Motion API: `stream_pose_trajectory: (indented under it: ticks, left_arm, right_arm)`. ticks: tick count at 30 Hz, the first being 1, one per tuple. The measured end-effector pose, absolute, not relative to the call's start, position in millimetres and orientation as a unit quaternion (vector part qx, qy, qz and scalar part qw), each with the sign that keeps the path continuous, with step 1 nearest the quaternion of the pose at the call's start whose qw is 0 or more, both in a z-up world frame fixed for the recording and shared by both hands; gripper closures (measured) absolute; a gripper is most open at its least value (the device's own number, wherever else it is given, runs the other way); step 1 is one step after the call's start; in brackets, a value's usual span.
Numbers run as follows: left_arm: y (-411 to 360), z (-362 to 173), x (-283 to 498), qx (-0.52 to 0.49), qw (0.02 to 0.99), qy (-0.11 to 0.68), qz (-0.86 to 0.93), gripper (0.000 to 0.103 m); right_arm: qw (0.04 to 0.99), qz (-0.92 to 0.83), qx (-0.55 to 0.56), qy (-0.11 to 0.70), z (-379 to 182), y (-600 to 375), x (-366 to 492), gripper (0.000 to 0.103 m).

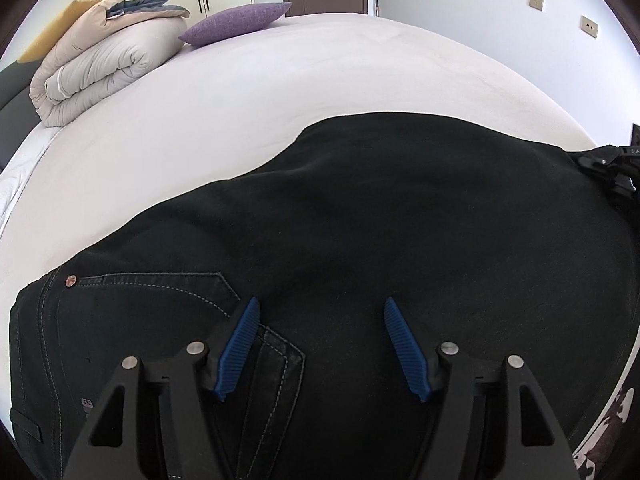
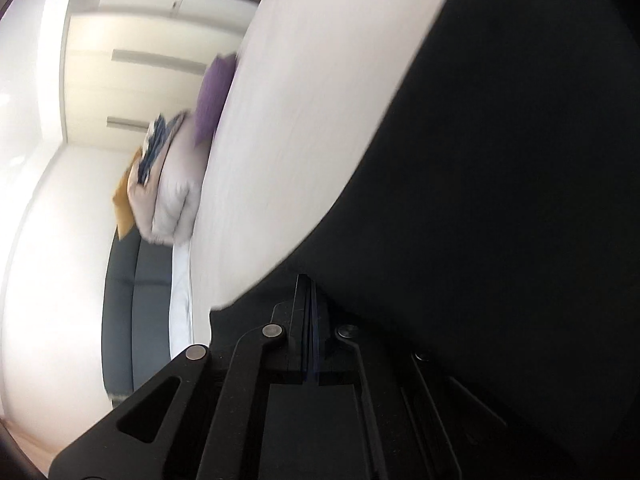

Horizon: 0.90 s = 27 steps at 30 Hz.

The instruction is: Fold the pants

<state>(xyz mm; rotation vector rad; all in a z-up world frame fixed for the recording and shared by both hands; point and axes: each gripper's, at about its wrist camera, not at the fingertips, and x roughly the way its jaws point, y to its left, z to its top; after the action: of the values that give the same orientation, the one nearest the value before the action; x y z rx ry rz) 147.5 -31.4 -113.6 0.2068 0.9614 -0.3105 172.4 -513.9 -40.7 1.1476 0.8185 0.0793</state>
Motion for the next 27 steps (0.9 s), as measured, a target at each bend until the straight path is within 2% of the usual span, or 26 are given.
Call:
stream_pose_trajectory:
  ticks: [2, 7, 9, 12, 16, 17, 18, 19, 20, 21, 27]
  left_arm:
    - [-32, -115, 141, 0.095, 0.873, 0.455, -0.149, 0.034]
    - [-25, -114, 131, 0.086, 0.877, 0.448, -0.148, 0.034]
    - [-26, -107, 129, 0.081, 0.874, 0.458, -0.140, 0.035]
    - [-39, -83, 124, 0.062, 0.878, 0.448, -0.155, 0.041]
    - [-84, -60, 125, 0.072, 0.877, 0.423, -0.217, 0.043]
    - [-93, -64, 128, 0.080, 0.871, 0.427, -0.230, 0.047]
    - [-100, -72, 133, 0.091, 0.861, 0.440, -0.238, 0.061]
    - [-102, -84, 140, 0.095, 0.851, 0.458, -0.240, 0.080]
    - [-95, -94, 146, 0.088, 0.844, 0.473, -0.237, 0.087]
    - [-85, -97, 151, 0.070, 0.843, 0.477, -0.241, 0.095]
    - [20, -104, 182, 0.041, 0.855, 0.481, -0.187, 0.098]
  right_arm:
    - [0.761, -0.002, 0.554, 0.337, -37, -563, 152, 0.103]
    - [0.791, -0.122, 0.531, 0.279, -9, -618, 108, 0.103]
    - [0.795, -0.122, 0.532, 0.263, 4, -619, 93, 0.096]
    - [0.832, -0.020, 0.480, 0.278, 32, -566, 97, 0.096]
    - [0.814, 0.135, 0.439, 0.354, 23, -449, 136, 0.096]
    - [0.800, 0.161, 0.435, 0.381, 11, -422, 147, 0.096]
    - [0.786, 0.175, 0.428, 0.411, 1, -400, 154, 0.096]
    - [0.775, 0.176, 0.416, 0.441, -15, -383, 161, 0.097]
    - [0.768, 0.158, 0.408, 0.468, -32, -376, 165, 0.103]
    - [0.762, 0.152, 0.417, 0.471, -45, -373, 165, 0.103]
    - [0.771, 0.117, 0.456, 0.430, -48, -430, 148, 0.103]
